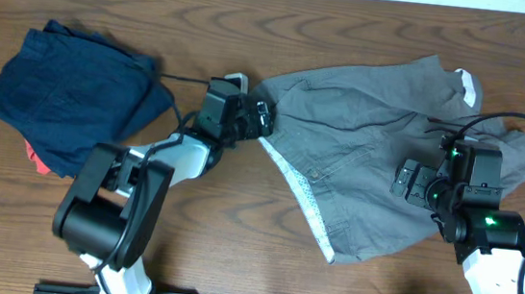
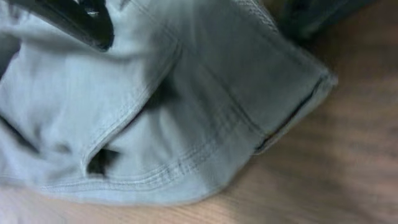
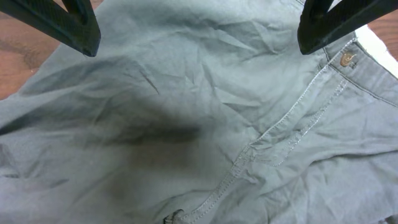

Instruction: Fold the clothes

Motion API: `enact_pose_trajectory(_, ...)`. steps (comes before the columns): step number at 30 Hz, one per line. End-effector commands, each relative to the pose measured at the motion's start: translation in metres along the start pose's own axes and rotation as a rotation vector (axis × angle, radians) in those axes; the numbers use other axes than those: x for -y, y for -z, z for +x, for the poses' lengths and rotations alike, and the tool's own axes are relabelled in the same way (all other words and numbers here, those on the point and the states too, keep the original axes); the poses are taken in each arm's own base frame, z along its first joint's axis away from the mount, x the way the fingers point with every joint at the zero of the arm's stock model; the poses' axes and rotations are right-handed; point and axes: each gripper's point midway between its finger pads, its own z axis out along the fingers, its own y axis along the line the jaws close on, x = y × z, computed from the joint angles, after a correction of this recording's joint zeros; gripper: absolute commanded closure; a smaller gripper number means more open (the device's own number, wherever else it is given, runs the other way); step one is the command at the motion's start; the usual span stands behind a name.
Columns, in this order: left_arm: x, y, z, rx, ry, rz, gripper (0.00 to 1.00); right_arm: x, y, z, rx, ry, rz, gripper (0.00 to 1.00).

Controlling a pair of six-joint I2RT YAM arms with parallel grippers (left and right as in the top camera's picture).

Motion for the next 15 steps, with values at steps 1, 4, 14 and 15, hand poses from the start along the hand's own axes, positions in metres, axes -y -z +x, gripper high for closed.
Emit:
enact_pose_trajectory(1,-0.010,-0.015,0.005,-0.024,0.022,-0.021,0.55,0.000,0.004,-0.004,0.013,-0.001,-0.001,0.01)
enact_pose_trajectory(4,-0.004,-0.014,-0.025,0.058,0.017,-0.012,0.85,0.000,0.004,-0.004,0.013,-0.001,-0.001,0.01)
enact_pose_trajectory(14,-0.008,0.024,-0.175,0.333,0.064,0.002,0.39,0.000,0.004,-0.005,0.016,-0.001,-0.002,0.01)
enact_pose_trajectory(15,-0.010,0.026,-0.178,0.318,0.073,0.002,0.13,0.000,0.004,-0.005,0.016,-0.001,-0.002,0.01)
